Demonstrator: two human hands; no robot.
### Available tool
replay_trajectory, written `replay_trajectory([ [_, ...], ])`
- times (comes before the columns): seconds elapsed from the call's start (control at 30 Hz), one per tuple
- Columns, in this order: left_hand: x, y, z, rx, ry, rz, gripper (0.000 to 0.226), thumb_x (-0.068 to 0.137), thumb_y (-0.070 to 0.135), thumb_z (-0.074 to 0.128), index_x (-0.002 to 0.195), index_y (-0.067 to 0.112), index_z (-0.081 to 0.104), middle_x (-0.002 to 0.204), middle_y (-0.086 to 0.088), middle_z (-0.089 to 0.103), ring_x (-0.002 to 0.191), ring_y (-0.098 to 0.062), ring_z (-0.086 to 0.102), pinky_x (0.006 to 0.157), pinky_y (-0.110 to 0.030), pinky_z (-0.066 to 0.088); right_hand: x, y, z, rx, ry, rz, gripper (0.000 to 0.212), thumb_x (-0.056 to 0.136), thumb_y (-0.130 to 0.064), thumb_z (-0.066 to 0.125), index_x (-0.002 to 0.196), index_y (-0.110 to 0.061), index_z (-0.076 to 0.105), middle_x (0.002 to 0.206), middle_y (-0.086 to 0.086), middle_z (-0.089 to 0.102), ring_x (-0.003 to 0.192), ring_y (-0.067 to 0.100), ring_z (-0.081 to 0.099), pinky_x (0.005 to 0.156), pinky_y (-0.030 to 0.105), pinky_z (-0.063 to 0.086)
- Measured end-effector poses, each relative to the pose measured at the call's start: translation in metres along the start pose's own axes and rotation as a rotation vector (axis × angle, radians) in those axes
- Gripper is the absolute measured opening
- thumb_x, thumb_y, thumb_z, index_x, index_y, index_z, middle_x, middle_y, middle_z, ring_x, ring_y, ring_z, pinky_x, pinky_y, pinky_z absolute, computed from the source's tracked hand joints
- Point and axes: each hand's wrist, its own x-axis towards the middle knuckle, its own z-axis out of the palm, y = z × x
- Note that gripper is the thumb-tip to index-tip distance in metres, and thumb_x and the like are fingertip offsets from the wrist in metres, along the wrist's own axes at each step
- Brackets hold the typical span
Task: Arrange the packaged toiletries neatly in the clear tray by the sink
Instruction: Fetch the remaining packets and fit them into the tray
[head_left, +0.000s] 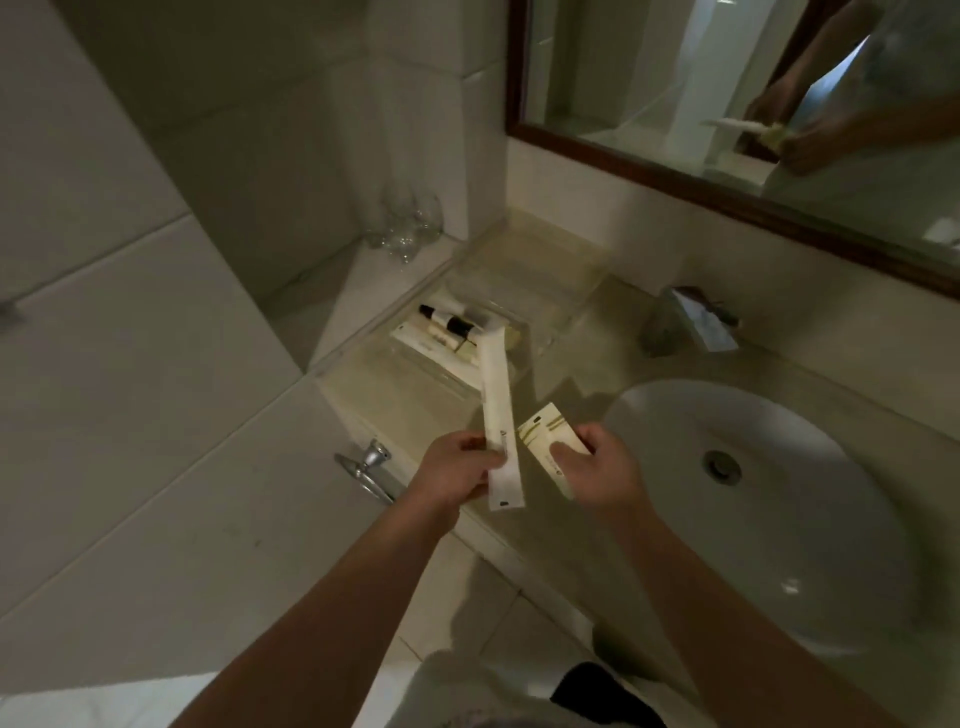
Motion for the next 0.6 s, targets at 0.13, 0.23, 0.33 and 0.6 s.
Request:
replay_trajectory([
  [0.13, 0.040, 0.020, -0.017, -0.130, 0.091, -0.046, 0.017, 0.082, 0.000, 0.064, 0.099, 0.006, 0.065, 0.094, -0.014, 0.069, 0.080, -0.025, 0.065, 0.063, -0.032, 0.051, 0.034, -0.015, 0.011, -0.029, 0.013, 0.026, 0.013, 0.082, -0.029, 0.064, 0.089, -0.018, 0.062, 0.084, 0.001, 0.067, 0.080, 0.022, 0.065, 0.073, 0.043, 0.055],
  [0.23, 0.073, 0.035, -0.018, -0.342, 0.177, -0.115, 0.022, 0.081, -0.003, 0.066, 0.103, 0.001, 0.061, 0.094, -0.015, 0.066, 0.080, -0.024, 0.065, 0.061, -0.032, 0.054, 0.062, -0.025, 0.018, -0.032, -0.014, 0.020, 0.011, 0.084, -0.030, 0.063, 0.089, -0.021, 0.061, 0.085, 0.002, 0.066, 0.079, 0.022, 0.064, 0.074, 0.047, 0.057],
  [0.33, 0.101, 0.043, -0.017, -0.305, 0.297, -0.144, 0.023, 0.078, 0.004, 0.072, 0.099, 0.006, 0.062, 0.090, -0.011, 0.068, 0.077, -0.020, 0.064, 0.061, -0.030, 0.053, 0.088, -0.034, 0.024, 0.001, -0.074, 0.040, 0.006, 0.086, -0.031, 0.061, 0.086, -0.026, 0.057, 0.087, 0.000, 0.064, 0.080, 0.021, 0.062, 0.074, 0.045, 0.055],
  [0.6, 0.137, 0.059, -0.027, -0.227, 0.295, -0.104, 0.011, 0.080, 0.005, 0.070, 0.091, 0.003, 0.067, 0.097, -0.016, 0.071, 0.088, -0.029, 0.070, 0.081, -0.044, 0.058, 0.129, -0.042, 0.021, 0.065, -0.067, 0.074, 0.009, 0.085, -0.026, 0.062, 0.094, -0.023, 0.062, 0.088, -0.003, 0.066, 0.079, 0.016, 0.063, 0.065, 0.033, 0.050],
])
